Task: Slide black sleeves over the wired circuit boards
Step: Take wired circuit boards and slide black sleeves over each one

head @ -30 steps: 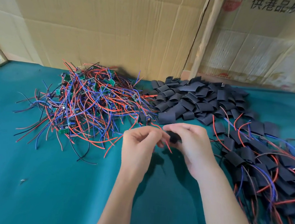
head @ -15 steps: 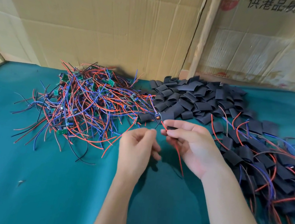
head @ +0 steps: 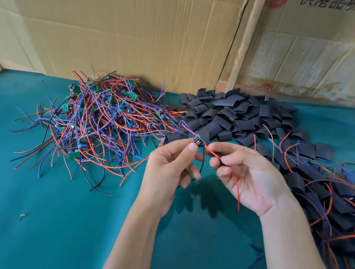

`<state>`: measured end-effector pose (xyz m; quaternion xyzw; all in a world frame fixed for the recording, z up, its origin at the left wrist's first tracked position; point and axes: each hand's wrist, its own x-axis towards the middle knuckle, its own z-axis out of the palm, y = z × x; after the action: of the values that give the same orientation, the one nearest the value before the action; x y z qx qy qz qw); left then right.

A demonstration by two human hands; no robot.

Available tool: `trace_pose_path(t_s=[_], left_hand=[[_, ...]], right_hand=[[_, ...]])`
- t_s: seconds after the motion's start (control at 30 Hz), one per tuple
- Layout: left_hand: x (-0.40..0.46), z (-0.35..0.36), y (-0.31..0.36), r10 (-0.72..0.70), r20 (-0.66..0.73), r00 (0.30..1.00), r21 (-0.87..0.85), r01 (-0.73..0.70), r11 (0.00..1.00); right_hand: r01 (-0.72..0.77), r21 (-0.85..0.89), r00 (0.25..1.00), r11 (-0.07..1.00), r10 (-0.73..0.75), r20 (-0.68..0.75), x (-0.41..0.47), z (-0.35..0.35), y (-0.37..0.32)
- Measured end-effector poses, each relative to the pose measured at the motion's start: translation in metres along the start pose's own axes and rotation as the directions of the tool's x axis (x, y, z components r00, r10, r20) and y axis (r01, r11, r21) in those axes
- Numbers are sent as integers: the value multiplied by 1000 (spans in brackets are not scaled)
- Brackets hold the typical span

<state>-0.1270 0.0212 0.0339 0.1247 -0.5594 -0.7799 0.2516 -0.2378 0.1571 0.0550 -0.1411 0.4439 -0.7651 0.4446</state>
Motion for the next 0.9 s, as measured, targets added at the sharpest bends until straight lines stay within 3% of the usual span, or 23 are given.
trace_pose_path(t_s=[0.1, 0.2, 0.3, 0.4, 0.53, 0.7, 0.83, 0.9], left_hand=[[-2, -1, 3, -116, 128, 985, -184, 138, 973], [-3, 0, 5, -97, 205, 974, -244, 147, 958], [-2, 1, 4, -56, 161, 985, -227, 93, 969], [1, 0, 0, -37, 39, 999, -188, 44, 981], [5, -1, -7, 43, -95, 995, -42, -47, 998], [9, -1, -17, 139, -85, 987, 392, -96, 915], [8, -1, -24, 154, -13, 988, 551, -122, 826], [10, -3, -25, 165, -25, 986, 603, -117, 789]], right_hand=[[-42, 16, 999, 999, 42, 34, -2, -2, -1], [-66, -1, 996, 998, 66, 54, -4, -4, -3], [-65, -73, 995, 995, 70, 66, -5, -5, -3], [-7, -164, 1000, 986, 4, -20, -3, -7, 0], [172, -215, 958, 961, -214, -190, 3, -12, 1], [195, -498, 879, 845, -375, -293, 6, -10, 8], [116, -619, 871, 777, -379, -313, 9, -8, 13], [101, -593, 895, 799, -333, -296, 9, -6, 15]])
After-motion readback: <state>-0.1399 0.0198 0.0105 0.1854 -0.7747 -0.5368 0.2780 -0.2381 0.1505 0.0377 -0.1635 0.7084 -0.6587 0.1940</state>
